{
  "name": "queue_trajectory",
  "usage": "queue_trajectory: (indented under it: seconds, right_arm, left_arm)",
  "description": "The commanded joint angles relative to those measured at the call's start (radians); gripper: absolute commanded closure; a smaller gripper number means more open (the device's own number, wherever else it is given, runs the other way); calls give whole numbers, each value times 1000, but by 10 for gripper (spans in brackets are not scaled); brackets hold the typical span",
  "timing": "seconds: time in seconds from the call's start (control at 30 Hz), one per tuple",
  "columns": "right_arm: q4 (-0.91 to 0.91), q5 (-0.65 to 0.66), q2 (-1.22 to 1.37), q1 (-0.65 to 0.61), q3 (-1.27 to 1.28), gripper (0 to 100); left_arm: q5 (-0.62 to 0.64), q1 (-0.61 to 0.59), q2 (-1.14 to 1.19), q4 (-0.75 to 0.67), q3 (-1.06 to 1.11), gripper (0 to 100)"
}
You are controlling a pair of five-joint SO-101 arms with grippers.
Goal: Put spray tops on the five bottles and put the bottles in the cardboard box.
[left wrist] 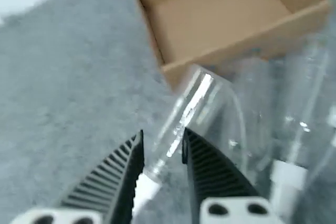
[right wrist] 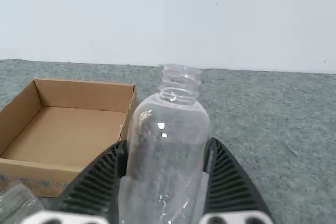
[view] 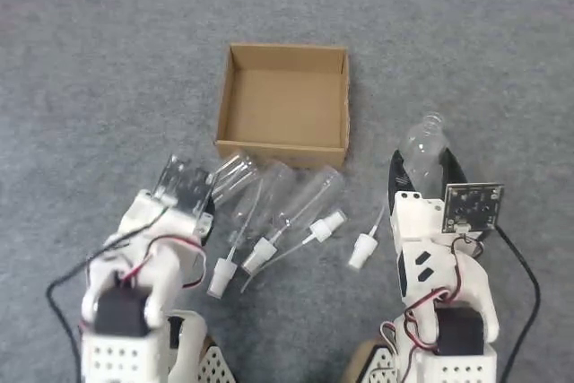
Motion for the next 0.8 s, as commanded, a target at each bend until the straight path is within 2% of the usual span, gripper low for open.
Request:
queue_trajectory:
  seconds: [0.0, 0.27, 0.57, 0.77]
  right_arm:
    - [-30, 0, -8, 15, -6, 974]
    - [-30, 0, -8, 15, -6, 974]
    - [-30, 0, -5, 15, -6, 974]
    - [-30, 0, -1, 15, -6, 974]
  left_arm:
    - [-9, 46, 256, 54, -153, 886]
    - [-5, 61, 408, 95, -180, 805]
    - [-12, 72, 417, 86, -131, 803]
    - [-98, 75, 419, 95, -128, 804]
